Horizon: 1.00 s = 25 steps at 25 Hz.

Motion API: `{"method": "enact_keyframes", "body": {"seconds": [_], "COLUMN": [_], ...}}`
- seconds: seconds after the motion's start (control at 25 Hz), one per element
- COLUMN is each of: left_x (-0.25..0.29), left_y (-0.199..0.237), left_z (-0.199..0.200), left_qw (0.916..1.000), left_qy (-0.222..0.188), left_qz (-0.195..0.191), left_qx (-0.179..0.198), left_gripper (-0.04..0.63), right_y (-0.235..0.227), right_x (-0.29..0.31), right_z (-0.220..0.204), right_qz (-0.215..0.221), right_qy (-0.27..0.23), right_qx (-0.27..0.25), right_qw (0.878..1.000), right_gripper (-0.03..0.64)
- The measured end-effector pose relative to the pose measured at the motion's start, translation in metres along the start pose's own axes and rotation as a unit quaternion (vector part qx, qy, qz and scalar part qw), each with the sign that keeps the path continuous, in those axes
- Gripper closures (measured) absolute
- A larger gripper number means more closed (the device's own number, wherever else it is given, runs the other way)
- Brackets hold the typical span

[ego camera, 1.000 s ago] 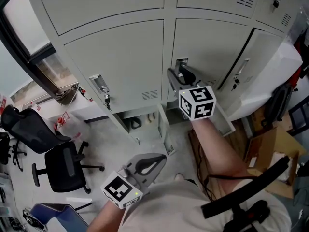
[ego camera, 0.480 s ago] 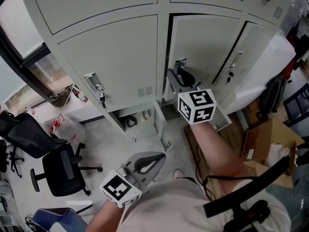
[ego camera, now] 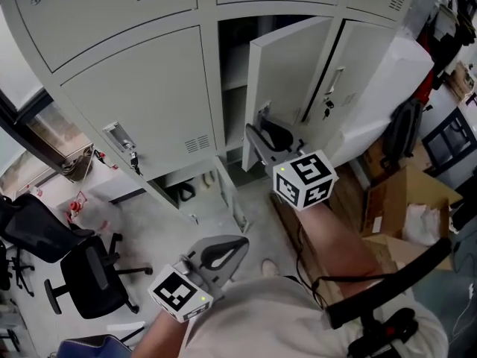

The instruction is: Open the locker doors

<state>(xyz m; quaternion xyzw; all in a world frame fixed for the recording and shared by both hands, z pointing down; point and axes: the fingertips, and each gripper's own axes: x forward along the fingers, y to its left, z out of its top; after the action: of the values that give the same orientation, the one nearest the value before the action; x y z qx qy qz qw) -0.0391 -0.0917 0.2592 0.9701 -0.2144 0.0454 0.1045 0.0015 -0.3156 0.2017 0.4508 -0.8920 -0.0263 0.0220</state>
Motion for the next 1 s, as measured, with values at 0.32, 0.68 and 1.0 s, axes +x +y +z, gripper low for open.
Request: {"method": "enact_keyframes", "body": {"seconds": [0.32, 0.68, 1.0], "left_x": [0.033, 0.060, 0.087], "left_y": [-0.019, -0.035, -0.047], "left_z": [0.007, 0.009, 0.008], "left_qw": [0.9995, 0.9983, 0.9966], "left_qy": [0.000, 0.008, 0.017], "left_qz": [-0.031, -0.057, -0.080], "left_qx": [-0.001, 0.008, 0.011], "left_gripper": [0.584, 0.584, 0.584], "right_y": [-0.008, -0.029, -0.052], "right_x": [-0.050, -0.105, -0.149], "right_z": [-0.002, -0.004, -0.007], "right_qz": [0.046, 0.036, 0.023], "right_qy": [-0.009, -0.015, -0.006], "right_qx": [0.010, 0.004, -0.002], "right_qw": [0.999, 0.999, 1.000], "right_gripper": [0.514, 0.508, 0.523]}}
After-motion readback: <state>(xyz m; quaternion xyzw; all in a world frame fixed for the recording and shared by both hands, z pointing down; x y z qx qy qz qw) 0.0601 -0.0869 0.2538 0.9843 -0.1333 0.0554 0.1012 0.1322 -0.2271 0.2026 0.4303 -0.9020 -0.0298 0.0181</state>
